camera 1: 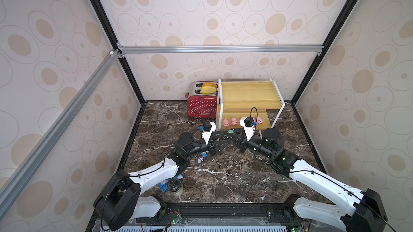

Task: Organize plastic toys on shelves
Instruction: Place the plastic toy on the shelf.

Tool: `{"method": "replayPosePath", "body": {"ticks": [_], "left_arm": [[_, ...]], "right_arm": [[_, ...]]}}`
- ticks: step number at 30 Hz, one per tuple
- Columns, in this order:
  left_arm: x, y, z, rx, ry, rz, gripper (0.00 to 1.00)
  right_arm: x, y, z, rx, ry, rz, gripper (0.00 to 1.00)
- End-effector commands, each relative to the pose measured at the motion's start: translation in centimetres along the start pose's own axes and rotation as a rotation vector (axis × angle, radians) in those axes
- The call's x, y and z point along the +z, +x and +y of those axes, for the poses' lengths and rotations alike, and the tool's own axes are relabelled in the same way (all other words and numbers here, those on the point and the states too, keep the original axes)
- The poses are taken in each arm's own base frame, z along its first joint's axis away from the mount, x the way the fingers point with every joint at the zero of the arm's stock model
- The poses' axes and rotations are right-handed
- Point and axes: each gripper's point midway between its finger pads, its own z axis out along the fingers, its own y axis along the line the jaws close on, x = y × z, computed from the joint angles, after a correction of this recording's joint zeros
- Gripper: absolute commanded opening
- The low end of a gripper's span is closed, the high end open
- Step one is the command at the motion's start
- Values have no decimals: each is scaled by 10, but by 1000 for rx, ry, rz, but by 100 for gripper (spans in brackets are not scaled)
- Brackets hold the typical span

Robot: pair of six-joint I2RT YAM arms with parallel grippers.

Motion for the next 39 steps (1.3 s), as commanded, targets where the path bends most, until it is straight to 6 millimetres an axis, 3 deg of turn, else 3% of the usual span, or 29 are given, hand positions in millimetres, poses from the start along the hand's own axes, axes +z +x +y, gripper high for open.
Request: {"method": "replayPosePath", "body": {"ticks": [1, 5, 10, 15, 19, 23, 32, 39], "left_arm": [[-2, -27, -10, 71, 12, -26, 65], [-7, -31, -8, 73, -25, -15, 67], [-15, -52, -5, 88, -98, -31, 73], [-25, -60, 10, 60, -231, 45, 89], [-30, -59, 20, 22, -310, 100, 98], [-33, -48, 30, -16, -363, 168, 99], [-46, -22, 48, -41, -464, 259, 99], [-47, -17, 50, -52, -478, 271, 99]], "right_arm": [[-16, -17, -10, -116, 81, 17, 28], [-29, -34, -18, -183, 136, 73, 27], [-50, -74, -32, -236, 245, 121, 27], [-68, -113, -56, -336, 400, 186, 28], [-79, -133, -86, -380, 533, 226, 29], [-85, -140, -120, -315, 605, 238, 29], [-77, -135, -181, -188, 681, 257, 29], [-67, -129, -214, -160, 715, 287, 29]]}}
